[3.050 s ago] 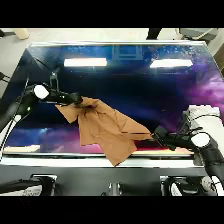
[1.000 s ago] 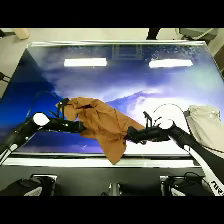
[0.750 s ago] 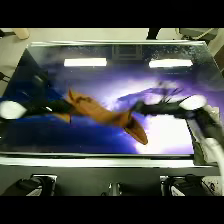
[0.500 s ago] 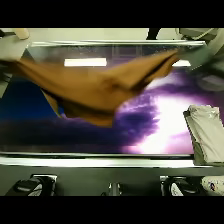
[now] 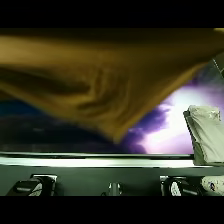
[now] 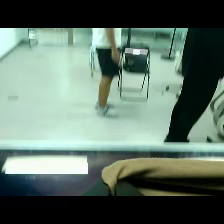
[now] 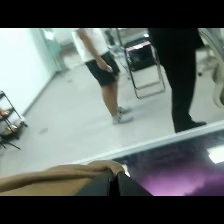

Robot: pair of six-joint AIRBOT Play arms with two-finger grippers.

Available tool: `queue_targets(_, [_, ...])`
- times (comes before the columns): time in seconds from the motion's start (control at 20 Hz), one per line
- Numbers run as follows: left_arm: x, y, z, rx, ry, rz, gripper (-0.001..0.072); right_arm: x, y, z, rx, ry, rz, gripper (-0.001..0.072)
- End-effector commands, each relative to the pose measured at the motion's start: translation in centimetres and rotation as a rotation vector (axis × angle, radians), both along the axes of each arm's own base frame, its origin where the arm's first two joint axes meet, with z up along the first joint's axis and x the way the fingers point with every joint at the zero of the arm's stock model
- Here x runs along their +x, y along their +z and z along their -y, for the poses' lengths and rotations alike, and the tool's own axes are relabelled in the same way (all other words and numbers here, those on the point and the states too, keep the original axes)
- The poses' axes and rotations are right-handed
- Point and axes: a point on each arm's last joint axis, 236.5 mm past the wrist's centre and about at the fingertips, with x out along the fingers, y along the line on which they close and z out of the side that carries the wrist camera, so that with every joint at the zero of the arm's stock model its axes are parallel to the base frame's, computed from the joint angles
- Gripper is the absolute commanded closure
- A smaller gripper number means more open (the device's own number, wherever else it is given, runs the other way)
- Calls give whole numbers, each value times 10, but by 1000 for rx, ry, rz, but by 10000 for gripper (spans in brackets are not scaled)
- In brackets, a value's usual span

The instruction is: Fold the shirts.

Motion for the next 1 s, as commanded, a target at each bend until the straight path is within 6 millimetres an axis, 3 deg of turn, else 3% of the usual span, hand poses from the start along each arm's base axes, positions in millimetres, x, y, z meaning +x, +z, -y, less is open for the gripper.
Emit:
queue_targets(0.0, [33, -58, 0, 80, -11, -183, 680, 11, -65, 20, 14, -65, -278, 699])
queue_targets(0.1, [72, -91, 1, 89, -11, -226, 680, 21, -143, 26, 37, -49, -598, 700])
queue_targets(0.15, [91, -120, 6, 77, -28, -288, 680, 24, -186, 26, 60, -30, -758, 700])
queue_targets(0.25, [127, -210, 31, -6, -107, -501, 679, 32, -265, 20, 111, 24, -965, 700])
queue_targets(0.4, [171, -340, 63, -123, -157, -732, 679, 46, -377, 7, 249, 54, -1084, 699])
queue_targets(0.45, [184, -379, 72, -157, -159, -798, 679, 50, -409, -1, 316, 64, -1089, 699])
queue_targets(0.55, [196, -443, 96, -294, -169, -957, 678, 49, -451, -14, 421, 72, -1103, 699])
queue_targets(0.6, [197, -462, 110, -380, -181, -1041, 621, 44, -464, -19, 452, 74, -1128, 699])
queue_targets(0.65, [196, -471, 125, -450, -219, -1125, 302, 41, -469, -20, 449, 80, -1144, 699])
queue_targets(0.7, [192, -469, 134, -469, -267, -1193, 43, 41, -469, -20, 422, 94, -1142, 699])
queue_targets(0.8, [180, -451, 126, -343, -366, -1272, 40, 42, -468, -19, 369, 126, -1130, 698])
queue_targets(0.85, [170, -444, 112, -259, -350, -1294, 111, 42, -468, -19, 353, 134, -1131, 698])
queue_targets(0.95, [150, -436, 81, -95, -240, -1296, 114, 40, -470, -17, 330, 140, -1138, 697])
